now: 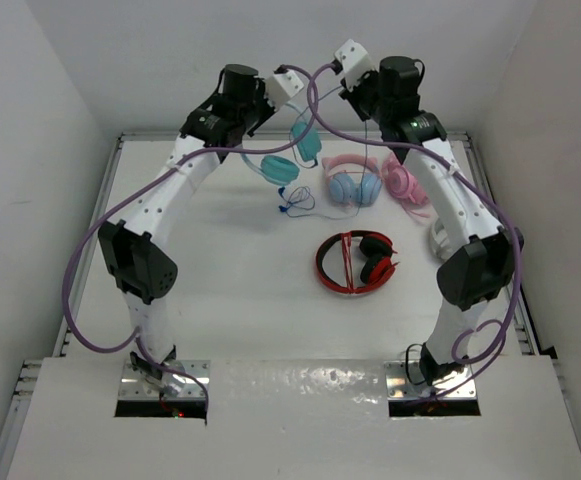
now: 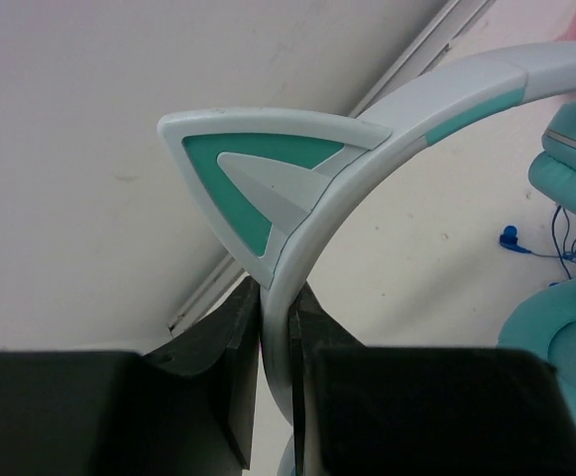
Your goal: Wrap the headphones
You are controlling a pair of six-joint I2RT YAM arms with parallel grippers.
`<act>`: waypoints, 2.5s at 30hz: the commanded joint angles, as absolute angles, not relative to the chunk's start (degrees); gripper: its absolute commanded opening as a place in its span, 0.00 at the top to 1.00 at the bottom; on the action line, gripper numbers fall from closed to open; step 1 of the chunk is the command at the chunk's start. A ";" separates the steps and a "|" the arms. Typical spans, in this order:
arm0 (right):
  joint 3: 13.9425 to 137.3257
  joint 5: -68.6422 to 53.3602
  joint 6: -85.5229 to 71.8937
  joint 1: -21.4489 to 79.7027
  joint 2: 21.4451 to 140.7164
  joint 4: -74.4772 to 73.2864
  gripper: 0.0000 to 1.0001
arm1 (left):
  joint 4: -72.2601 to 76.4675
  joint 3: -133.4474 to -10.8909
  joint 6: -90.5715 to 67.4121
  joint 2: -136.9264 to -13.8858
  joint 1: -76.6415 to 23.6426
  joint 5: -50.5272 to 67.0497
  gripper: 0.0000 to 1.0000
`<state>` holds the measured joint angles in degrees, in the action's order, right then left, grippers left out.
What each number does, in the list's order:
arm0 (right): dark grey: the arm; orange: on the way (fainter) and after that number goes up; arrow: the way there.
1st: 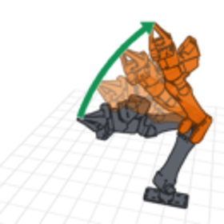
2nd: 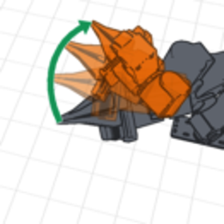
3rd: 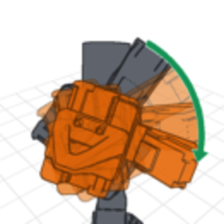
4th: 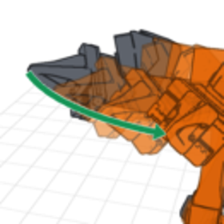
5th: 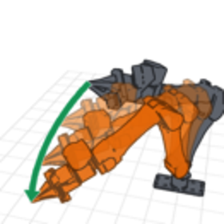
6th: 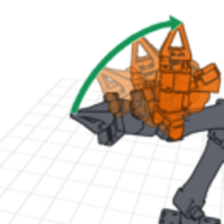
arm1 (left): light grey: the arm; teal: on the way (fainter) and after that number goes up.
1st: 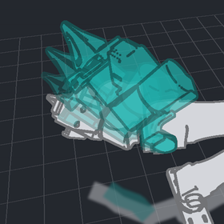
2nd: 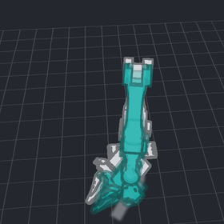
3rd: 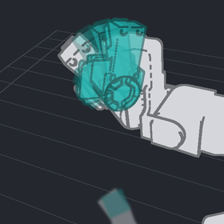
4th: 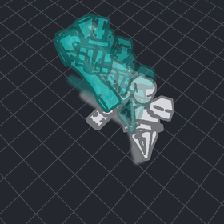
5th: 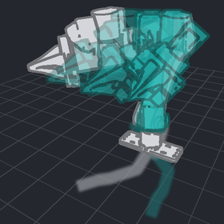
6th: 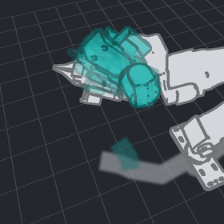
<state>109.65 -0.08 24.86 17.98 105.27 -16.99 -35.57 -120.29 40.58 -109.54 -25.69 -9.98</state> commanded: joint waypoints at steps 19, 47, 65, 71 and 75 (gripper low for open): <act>96.87 -20.89 2.95 15.73 105.20 9.26 0.80 | -46.05 -138.33 15.07 -106.79 -21.45 20.20 1.00; 75.68 -25.14 -30.59 23.20 120.06 47.20 0.62 | -40.61 -156.18 -8.26 -109.60 -10.55 14.32 1.00; 62.32 -23.64 -26.82 23.91 116.47 46.23 1.00 | -37.79 -150.47 -15.29 -109.16 -3.17 14.77 1.00; 61.08 -22.24 -16.19 26.54 110.58 34.66 1.00 | -37.18 -148.10 -18.27 -108.98 -0.53 12.57 1.00; 68.10 -20.83 -7.75 31.63 109.42 20.24 1.00 | -37.26 -144.42 -21.97 -109.25 1.66 9.33 1.00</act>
